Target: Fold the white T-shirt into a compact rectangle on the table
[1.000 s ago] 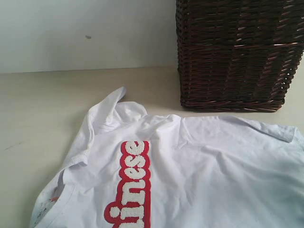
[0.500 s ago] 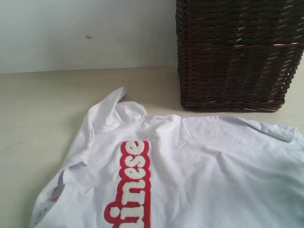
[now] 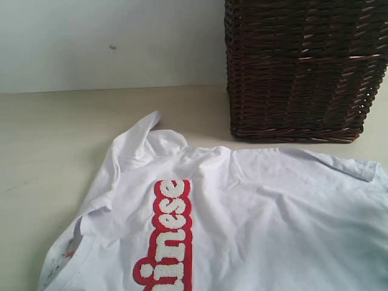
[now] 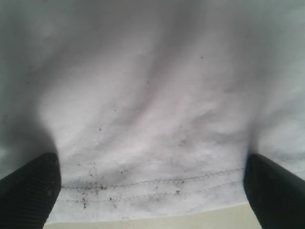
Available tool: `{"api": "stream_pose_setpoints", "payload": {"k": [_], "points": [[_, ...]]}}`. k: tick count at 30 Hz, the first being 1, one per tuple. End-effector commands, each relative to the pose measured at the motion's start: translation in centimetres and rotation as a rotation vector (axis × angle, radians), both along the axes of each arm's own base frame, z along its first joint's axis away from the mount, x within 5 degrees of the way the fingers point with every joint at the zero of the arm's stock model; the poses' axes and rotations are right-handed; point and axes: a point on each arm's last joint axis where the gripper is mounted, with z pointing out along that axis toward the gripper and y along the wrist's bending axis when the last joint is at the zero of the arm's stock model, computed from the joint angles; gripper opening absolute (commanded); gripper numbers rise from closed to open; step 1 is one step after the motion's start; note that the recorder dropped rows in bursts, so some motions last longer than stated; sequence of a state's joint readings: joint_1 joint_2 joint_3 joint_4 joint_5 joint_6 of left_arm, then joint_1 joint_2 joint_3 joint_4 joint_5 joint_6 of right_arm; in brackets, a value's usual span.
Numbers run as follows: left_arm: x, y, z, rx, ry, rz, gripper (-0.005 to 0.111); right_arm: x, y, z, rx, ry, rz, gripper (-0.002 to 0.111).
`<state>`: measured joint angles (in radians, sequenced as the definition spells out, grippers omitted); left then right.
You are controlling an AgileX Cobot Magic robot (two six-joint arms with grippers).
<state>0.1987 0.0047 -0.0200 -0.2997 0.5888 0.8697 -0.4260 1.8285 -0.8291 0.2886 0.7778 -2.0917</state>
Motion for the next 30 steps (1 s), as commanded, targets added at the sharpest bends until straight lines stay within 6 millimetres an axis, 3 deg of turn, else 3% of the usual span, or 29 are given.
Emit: {"api": "stream_pose_setpoints", "payload": {"k": [1, 6, 9, 14, 17, 23, 27, 30], "points": [[0.3, 0.1, 0.8, -0.24, -0.1, 0.122, 0.0, -0.3, 0.0, -0.4, 0.015, 0.031, 0.004, 0.103], [0.7, 0.6, 2.4, -0.317, -0.272, 0.184, 0.0, -0.3, 0.0, -0.4, 0.015, 0.031, 0.004, 0.103], [0.6, 1.1, 4.9, -0.293, -0.452, 0.202, 0.0, -0.3, 0.0, -0.4, 0.015, 0.031, 0.004, 0.103], [2.5, 1.8, 7.5, -0.34, -0.444, 0.25, 0.0, -0.3, 0.0, -0.4, 0.015, 0.031, 0.004, 0.103], [5.9, 2.3, 8.2, -0.381, -0.235, 0.284, 0.0, -0.3, 0.0, -0.4, 0.015, 0.031, 0.004, 0.103], [13.3, 1.4, 8.9, -0.537, 0.526, 0.183, 0.0, -0.3, 0.0, -0.4, 0.015, 0.031, 0.004, 0.103], [15.9, -0.1, 9.4, -0.61, 0.817, -0.075, 0.0, -0.3, 0.0, -0.4, 0.015, 0.031, 0.004, 0.103], [16.6, -0.5, 8.7, -0.639, 0.965, -0.184, 0.0, -0.3, 0.0, -0.4, 0.015, 0.031, 0.004, 0.103]]}}
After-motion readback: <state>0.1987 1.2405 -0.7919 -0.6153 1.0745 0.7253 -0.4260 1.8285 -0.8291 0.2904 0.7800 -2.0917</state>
